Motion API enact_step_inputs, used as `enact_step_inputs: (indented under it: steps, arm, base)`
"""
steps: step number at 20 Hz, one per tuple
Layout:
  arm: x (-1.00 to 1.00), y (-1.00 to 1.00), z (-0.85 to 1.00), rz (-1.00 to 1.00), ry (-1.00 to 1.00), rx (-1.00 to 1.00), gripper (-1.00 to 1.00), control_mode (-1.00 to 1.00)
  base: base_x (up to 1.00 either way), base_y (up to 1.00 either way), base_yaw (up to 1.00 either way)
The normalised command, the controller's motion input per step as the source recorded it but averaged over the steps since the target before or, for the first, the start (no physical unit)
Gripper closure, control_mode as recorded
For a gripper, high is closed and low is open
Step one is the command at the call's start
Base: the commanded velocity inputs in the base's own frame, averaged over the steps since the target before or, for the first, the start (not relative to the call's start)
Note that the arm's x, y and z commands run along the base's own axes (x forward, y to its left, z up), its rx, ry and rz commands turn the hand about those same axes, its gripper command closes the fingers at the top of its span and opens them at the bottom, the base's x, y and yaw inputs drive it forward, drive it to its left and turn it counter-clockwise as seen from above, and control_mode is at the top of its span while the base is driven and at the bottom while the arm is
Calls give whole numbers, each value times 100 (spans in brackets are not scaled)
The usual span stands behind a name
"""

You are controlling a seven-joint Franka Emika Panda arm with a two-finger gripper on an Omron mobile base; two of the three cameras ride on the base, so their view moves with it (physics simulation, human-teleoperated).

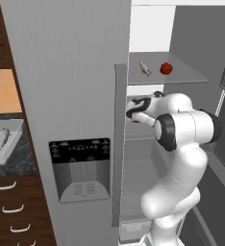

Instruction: Place one bell pepper and one fish in each tupperware on the nearby counter, to pack two identical lunches.

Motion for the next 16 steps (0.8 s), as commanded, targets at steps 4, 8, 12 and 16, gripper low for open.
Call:
enact_step_inputs:
  steps: [4,8,12,16]
  arm:
    - [23,4,-32,3,7,-3,100,-100]
    - [-26,1,-46,0,3,-4,100,-100]
    - [-96,-18,-1,0,-9,0,100,-100]
    - [-100,-6,6,-4,1,0,100,-100]
  base:
    - [0,0,0]
    - [0,0,0]
    - [0,0,0]
    - [0,0,0]
